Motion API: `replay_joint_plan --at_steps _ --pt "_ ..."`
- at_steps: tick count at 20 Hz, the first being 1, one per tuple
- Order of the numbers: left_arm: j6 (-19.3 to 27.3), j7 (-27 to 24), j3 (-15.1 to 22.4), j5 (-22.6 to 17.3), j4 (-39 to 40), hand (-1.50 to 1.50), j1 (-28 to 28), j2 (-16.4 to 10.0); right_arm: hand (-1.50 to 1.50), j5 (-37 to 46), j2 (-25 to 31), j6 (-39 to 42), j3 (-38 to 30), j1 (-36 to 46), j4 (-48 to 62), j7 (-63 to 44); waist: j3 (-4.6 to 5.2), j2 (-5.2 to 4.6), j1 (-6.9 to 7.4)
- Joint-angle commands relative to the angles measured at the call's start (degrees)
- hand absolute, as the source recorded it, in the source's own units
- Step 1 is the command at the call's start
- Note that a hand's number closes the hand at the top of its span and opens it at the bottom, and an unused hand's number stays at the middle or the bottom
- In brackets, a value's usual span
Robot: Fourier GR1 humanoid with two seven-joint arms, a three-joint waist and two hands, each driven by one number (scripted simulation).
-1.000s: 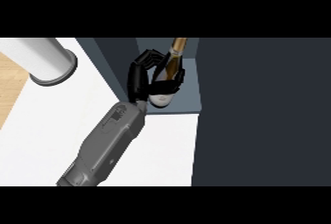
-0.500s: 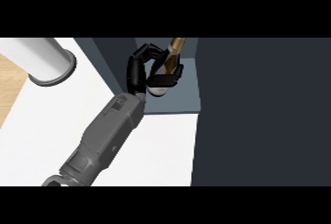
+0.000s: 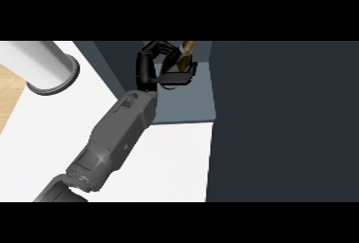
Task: Pick up the wine, place it into the cabinet and close the cabinet
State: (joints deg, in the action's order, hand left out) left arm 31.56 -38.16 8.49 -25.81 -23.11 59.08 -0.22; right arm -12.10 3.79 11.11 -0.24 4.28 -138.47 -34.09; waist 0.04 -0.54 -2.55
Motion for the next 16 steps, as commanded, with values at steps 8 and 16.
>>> replay_joint_plan --at_steps 8,16 --pt "-7.42 -2.23 -9.38 -6.45 8.21 1.50 2.93 -1.22 -1.50 -3.42 -0.63 0.59 0.01 -1.87 -3.87 0.34 0.01 -0.52 -0.71" --pt "-7.63 -5.31 -10.85 -6.54 12.22 1.50 4.37 0.22 -1.50 -1.70 -1.57 -1.46 2.20 -0.07 -3.97 -1.44 0.02 -0.52 -0.81"
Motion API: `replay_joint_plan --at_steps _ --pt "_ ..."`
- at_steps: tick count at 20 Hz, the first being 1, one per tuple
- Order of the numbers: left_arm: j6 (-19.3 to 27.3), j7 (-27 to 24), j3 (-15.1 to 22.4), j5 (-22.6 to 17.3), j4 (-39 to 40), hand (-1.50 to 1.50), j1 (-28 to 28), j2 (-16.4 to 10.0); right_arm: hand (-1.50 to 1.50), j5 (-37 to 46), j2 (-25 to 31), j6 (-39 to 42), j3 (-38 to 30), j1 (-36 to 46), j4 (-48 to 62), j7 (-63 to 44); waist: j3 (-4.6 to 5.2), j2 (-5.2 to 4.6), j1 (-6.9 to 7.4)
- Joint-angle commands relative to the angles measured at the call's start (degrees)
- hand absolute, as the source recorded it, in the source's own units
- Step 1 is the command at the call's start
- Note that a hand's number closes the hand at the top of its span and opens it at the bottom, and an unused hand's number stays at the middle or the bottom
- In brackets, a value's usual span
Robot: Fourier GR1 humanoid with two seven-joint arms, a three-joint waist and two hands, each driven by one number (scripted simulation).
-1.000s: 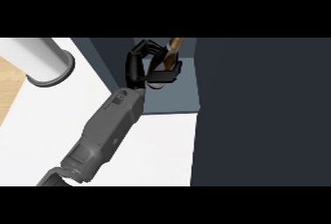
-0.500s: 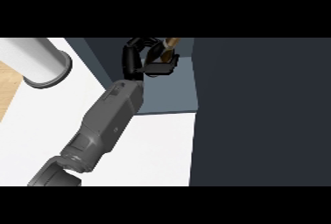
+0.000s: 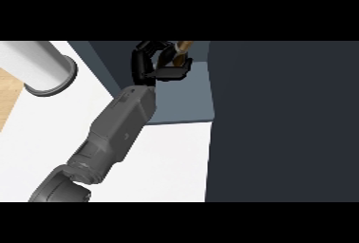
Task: Pick up the wine, place it into the cabinet and close the cabinet
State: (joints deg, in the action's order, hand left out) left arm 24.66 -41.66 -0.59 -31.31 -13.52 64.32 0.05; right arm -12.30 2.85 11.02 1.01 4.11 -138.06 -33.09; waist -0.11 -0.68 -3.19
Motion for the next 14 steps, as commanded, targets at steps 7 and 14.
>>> replay_joint_plan --at_steps 7,14 --pt "2.19 -0.99 -1.09 0.98 5.78 1.50 2.08 -0.29 -1.50 -1.87 -0.17 -0.87 1.35 -0.87 -5.27 -2.49 0.16 -0.34 -0.28" --pt "3.59 -2.69 -0.43 2.76 7.96 -1.50 0.03 -0.30 -1.50 -0.50 0.17 -1.41 1.82 1.16 -3.69 -2.24 0.17 -0.46 -0.17"
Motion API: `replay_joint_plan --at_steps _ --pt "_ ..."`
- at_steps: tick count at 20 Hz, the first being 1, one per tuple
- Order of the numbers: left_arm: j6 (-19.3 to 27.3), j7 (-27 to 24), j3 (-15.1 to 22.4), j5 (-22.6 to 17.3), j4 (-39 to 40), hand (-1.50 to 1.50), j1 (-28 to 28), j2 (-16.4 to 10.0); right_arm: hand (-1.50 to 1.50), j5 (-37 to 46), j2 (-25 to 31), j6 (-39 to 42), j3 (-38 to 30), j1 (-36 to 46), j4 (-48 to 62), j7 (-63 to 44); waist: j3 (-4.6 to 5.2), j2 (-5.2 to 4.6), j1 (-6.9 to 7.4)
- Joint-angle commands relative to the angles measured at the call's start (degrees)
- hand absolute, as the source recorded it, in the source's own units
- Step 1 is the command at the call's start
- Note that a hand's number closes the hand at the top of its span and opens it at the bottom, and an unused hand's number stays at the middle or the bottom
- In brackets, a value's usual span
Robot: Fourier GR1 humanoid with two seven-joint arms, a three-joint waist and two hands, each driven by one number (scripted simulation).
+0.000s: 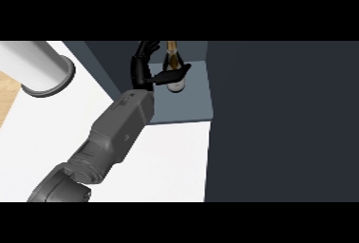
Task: Pick up the wine, place it into the cabinet and close the cabinet
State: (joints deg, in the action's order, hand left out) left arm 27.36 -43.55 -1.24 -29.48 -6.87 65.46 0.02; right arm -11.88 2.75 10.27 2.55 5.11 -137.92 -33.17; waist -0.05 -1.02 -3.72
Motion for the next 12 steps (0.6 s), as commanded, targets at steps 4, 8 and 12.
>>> replay_joint_plan --at_steps 4,8,12 --pt "1.16 -1.33 0.50 1.79 2.24 -1.50 -2.39 -0.66 -1.50 -2.53 0.89 0.59 -0.58 -2.73 -5.79 -1.50 0.09 -0.16 -0.19" --pt "1.96 -2.14 0.71 2.56 2.85 -1.50 -2.77 -1.88 -1.50 -3.08 1.02 1.05 -1.40 -2.40 -4.47 -0.17 0.09 -0.46 -0.74" --pt "1.06 -0.62 0.15 2.47 2.84 -1.50 -2.25 -3.34 -1.50 -1.72 0.68 0.75 -0.98 -1.37 -2.65 0.57 0.11 -0.49 -0.47"
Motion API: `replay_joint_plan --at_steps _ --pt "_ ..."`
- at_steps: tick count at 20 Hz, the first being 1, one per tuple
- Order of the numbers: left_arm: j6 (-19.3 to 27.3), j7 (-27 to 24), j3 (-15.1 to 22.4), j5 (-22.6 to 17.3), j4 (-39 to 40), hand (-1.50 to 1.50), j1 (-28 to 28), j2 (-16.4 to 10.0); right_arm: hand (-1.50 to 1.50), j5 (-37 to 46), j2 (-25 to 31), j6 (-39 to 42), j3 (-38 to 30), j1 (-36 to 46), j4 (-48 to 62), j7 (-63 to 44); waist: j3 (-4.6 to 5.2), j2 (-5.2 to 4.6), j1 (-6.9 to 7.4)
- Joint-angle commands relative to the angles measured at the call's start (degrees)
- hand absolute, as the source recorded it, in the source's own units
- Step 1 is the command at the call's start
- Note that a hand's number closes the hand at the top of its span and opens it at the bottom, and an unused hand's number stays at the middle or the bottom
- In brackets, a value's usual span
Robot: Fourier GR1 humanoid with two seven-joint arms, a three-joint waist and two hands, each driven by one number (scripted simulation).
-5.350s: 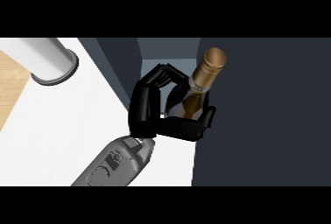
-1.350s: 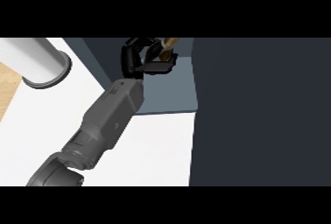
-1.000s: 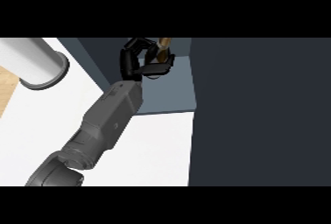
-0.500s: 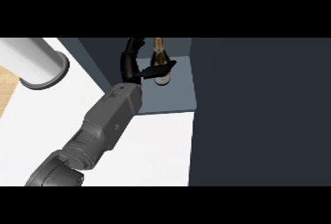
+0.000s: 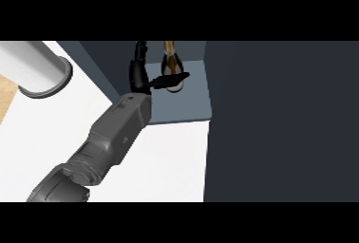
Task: Pick up the wine, place it into the cabinet and close the cabinet
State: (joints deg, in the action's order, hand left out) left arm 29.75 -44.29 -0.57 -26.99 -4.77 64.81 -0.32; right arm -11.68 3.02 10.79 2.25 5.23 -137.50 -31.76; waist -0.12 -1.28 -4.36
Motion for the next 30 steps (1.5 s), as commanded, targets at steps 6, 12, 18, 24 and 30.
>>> replay_joint_plan --at_steps 6,12,18,24,30 --pt "-1.49 -5.64 -2.10 -0.86 -0.62 -1.50 -4.76 -0.84 -1.50 -2.08 0.70 0.33 -0.43 -1.78 -4.10 -1.41 0.22 -0.19 0.21" --pt "-3.64 -4.72 -1.85 -0.01 -0.52 -1.50 -3.33 -0.35 -1.50 -2.98 0.86 0.00 -0.85 0.52 -3.11 -1.89 0.22 -0.29 0.19" --pt "-6.96 -7.87 -1.07 0.61 -0.51 -1.50 -5.93 0.32 -1.50 -2.48 0.91 0.11 -1.04 0.40 -0.74 -1.80 0.21 -0.20 0.36" --pt "-11.38 -5.68 -0.54 1.37 -0.94 -1.50 -5.12 -0.50 -1.50 -0.30 -0.13 -2.13 1.65 0.26 -5.46 -4.07 0.23 0.31 1.37" --pt "-13.52 -7.59 -0.27 -1.72 -2.38 -1.50 -7.64 0.32 -1.50 0.12 -0.61 -0.83 3.44 -4.06 -5.59 -1.74 0.18 0.65 0.89"
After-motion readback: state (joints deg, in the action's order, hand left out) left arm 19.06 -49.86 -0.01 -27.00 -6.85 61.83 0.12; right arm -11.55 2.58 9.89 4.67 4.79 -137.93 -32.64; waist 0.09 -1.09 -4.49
